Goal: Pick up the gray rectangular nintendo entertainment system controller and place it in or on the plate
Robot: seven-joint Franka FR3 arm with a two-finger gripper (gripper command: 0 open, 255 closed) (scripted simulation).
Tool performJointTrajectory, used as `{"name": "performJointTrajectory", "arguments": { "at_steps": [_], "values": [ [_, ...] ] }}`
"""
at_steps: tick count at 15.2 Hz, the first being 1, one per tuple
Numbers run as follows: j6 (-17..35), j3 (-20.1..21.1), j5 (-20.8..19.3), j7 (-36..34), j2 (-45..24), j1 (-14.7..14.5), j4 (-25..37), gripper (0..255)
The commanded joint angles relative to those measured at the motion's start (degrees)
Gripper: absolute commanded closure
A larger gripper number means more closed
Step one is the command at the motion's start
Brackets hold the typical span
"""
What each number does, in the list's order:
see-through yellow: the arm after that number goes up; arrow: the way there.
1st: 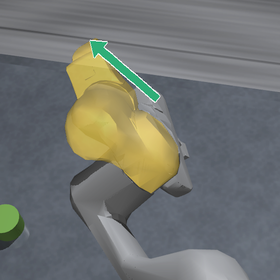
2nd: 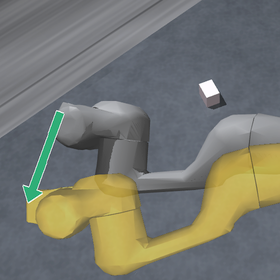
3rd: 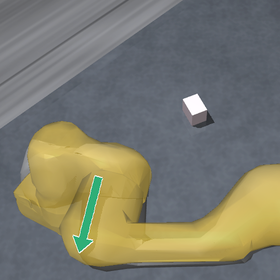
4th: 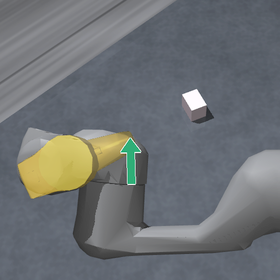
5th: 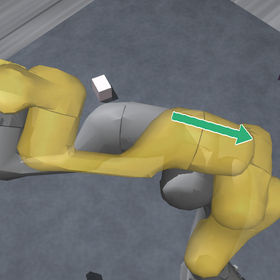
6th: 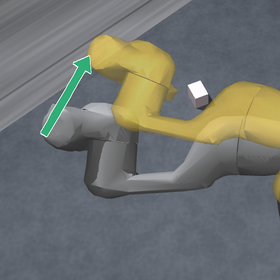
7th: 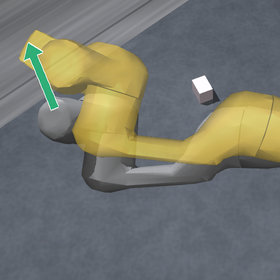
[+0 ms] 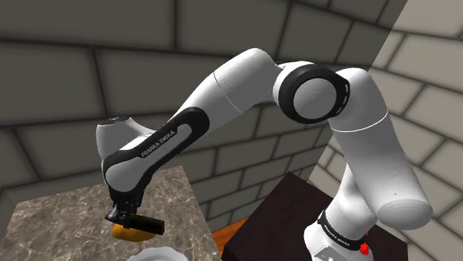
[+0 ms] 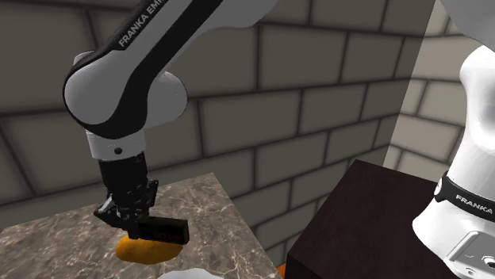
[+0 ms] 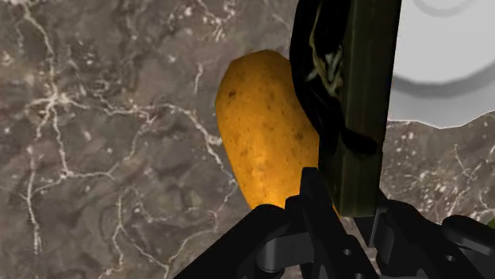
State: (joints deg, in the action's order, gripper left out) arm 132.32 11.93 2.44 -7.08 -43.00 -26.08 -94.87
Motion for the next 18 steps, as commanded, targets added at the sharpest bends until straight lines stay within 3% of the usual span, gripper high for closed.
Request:
{"name": "performJointTrajectory", "arguments": {
  "at_steps": [1,13,18],
  "values": [
    [2.0,0.5,0.2,-1.7,1.6,-1.2,-3.3,255],
    [11.2,3.5,1.0,-13.7,8.2,-11.0,-17.1,255],
    [13.7,2.9,0.6,-13.6,4.9,-11.5,-16.3,255]
  ]
}}
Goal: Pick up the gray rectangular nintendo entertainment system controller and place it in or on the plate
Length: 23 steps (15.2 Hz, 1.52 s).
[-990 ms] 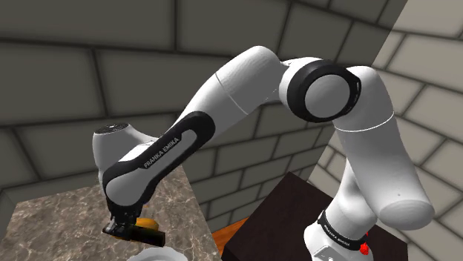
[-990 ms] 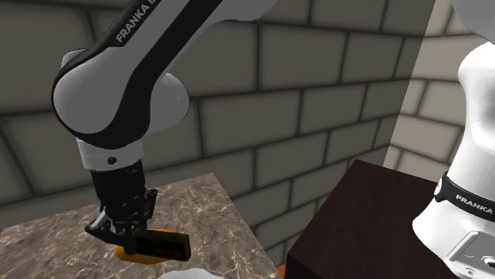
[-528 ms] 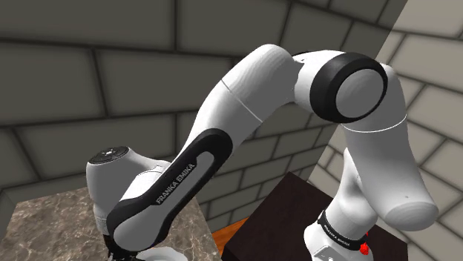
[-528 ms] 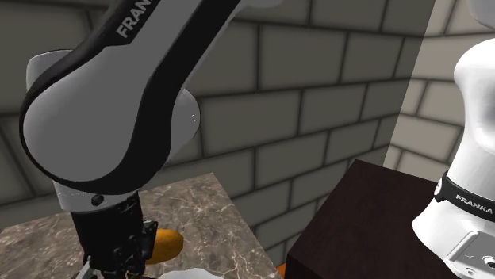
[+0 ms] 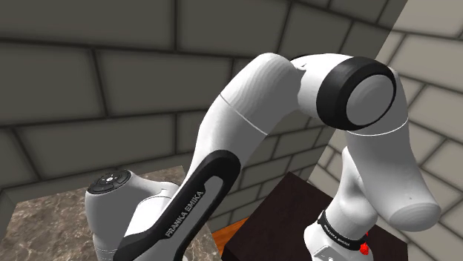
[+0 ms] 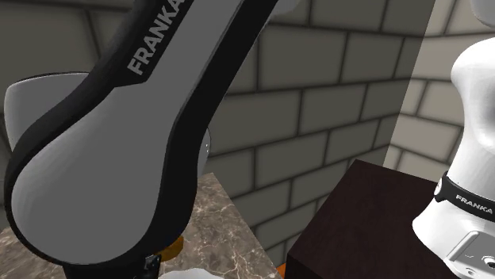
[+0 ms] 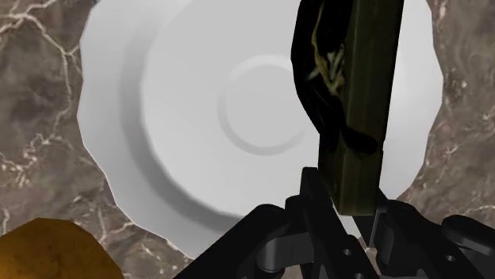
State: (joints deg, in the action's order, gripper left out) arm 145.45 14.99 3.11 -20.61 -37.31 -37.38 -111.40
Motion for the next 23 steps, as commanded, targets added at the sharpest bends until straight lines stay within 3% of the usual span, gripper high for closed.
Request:
{"name": "performJointTrajectory", "arguments": {
  "at_steps": [1,8,15,16,21,23],
  "values": [
    [1.0,-0.2,-0.2,0.0,-1.4,-0.3,0.5,255],
    [3.9,-1.0,-0.8,0.2,-6.0,-0.9,2.1,255],
    [3.9,-1.0,-0.8,0.2,-6.0,-0.9,2.1,255],
    [3.9,-1.0,-0.8,0.2,-6.0,-0.9,2.1,0],
    [3.9,-1.0,-0.8,0.2,-6.0,-0.9,2.1,0],
    [1.6,-0.5,-0.4,0.5,-2.7,0.0,1.0,0]
  ]
}}
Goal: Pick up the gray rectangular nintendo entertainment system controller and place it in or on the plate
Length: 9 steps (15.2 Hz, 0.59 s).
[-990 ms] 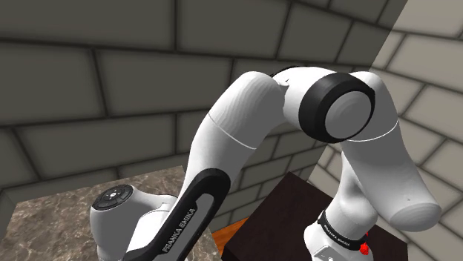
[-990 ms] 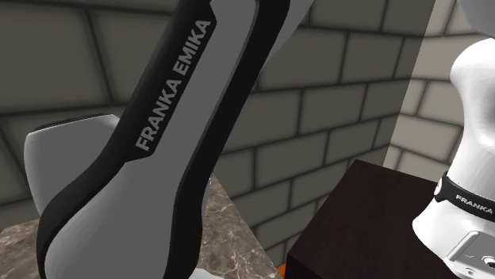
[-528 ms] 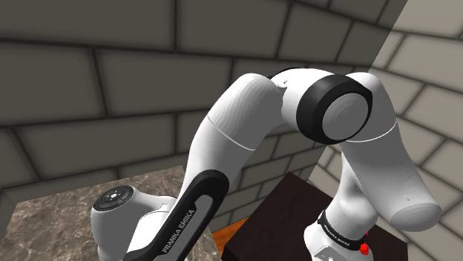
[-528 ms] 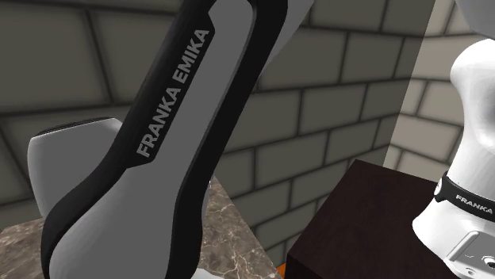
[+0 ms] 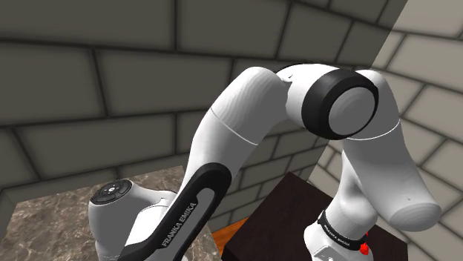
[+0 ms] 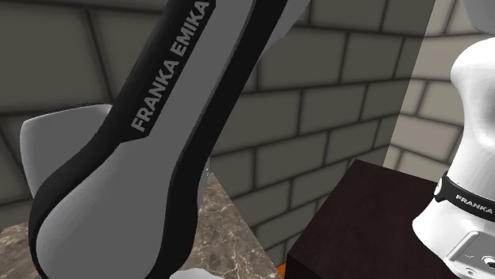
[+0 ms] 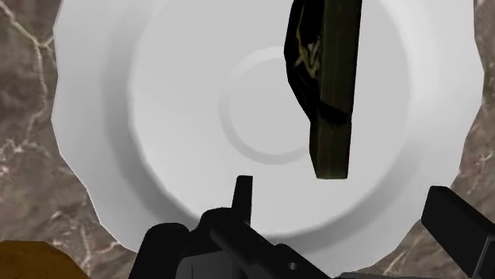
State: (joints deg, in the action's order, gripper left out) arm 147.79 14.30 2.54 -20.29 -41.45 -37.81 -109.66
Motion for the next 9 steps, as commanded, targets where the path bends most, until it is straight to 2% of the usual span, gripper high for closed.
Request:
{"name": "performJointTrajectory", "arguments": {
  "at_steps": [1,9],
  "values": [
    [-2.0,0.5,0.4,0.3,3.1,0.9,-1.1,0],
    [-3.0,0.6,0.6,0.4,4.3,1.2,-1.4,0]
  ]
}}
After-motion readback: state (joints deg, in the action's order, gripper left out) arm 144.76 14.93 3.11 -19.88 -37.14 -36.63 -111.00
